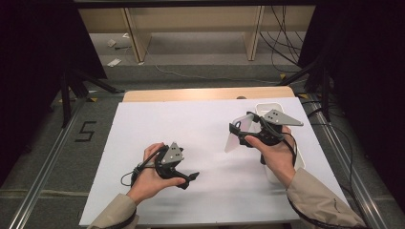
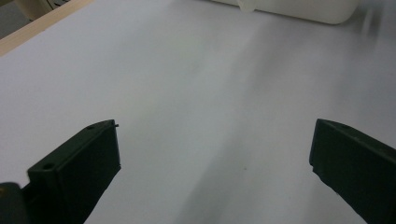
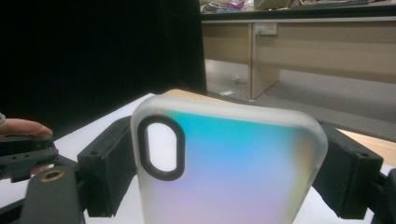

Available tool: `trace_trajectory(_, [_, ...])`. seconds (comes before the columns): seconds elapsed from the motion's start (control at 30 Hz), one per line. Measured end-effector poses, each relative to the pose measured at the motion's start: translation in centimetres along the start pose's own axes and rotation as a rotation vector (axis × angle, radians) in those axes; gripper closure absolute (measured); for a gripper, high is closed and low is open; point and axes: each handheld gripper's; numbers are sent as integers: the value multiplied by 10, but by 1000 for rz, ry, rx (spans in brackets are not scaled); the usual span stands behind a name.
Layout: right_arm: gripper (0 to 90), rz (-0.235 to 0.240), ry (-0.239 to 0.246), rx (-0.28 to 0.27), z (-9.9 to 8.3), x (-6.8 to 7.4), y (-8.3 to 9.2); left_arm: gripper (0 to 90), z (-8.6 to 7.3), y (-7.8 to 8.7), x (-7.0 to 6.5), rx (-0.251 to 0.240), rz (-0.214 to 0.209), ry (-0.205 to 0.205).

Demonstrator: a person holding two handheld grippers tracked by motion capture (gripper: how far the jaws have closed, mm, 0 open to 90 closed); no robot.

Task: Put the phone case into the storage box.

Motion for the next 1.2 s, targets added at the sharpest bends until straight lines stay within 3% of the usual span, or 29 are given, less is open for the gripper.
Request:
trace_trajectory(0.73, [181,-26,-4,-13,5,-8,5,11,-11,7,5,24,26,4])
trace_trajectory(1.2, [181,-45,-8,-23,10,-14,9,13,-13,6,7,20,19,13])
Point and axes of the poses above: each handheld gripper's, and its own axes: y roughly backward along the jaws, z roughly out of its top, x roughly to its left
